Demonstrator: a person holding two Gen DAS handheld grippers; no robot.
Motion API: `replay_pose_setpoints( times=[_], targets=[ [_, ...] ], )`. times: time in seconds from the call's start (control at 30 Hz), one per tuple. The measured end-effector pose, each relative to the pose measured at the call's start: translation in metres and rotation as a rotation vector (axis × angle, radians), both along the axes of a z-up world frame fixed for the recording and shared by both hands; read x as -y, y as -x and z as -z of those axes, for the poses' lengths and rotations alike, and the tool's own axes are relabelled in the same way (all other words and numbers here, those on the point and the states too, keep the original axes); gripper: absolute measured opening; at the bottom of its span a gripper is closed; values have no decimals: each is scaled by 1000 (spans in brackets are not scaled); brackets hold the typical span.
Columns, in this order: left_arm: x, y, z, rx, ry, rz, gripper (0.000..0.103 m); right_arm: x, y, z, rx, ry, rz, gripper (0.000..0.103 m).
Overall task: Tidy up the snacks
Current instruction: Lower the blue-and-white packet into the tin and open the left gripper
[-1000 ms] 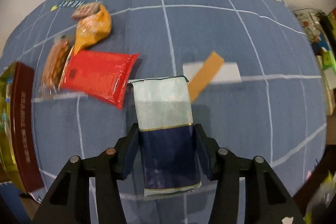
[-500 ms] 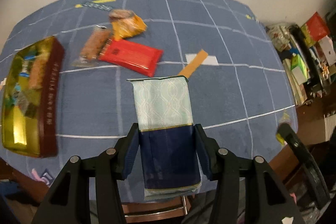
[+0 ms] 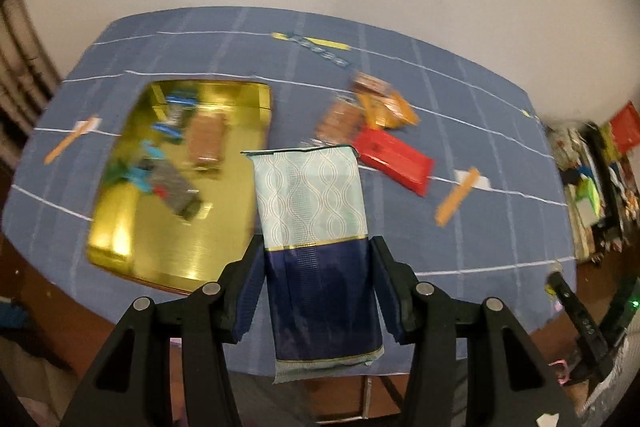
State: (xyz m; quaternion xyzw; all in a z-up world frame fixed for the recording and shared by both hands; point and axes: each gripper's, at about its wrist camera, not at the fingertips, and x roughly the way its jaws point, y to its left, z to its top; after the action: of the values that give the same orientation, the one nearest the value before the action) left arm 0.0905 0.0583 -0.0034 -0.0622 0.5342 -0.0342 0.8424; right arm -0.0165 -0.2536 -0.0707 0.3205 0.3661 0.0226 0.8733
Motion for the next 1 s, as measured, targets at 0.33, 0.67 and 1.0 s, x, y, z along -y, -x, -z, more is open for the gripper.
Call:
replay_pose_setpoints(
  times=[0.33,0.67,1.0],
  targets=[
    [-69,-13,15,13,-79,-114,47,-1,-1,6,-18,-1,-6,26],
    [-78,-22,30,22,-154,-114,47,-4,-3,9,-33,6,-13,26],
    [-73,-40,35,35,-215,-96,47,-5,-5,13,-47,12,-20,26]
  ],
)
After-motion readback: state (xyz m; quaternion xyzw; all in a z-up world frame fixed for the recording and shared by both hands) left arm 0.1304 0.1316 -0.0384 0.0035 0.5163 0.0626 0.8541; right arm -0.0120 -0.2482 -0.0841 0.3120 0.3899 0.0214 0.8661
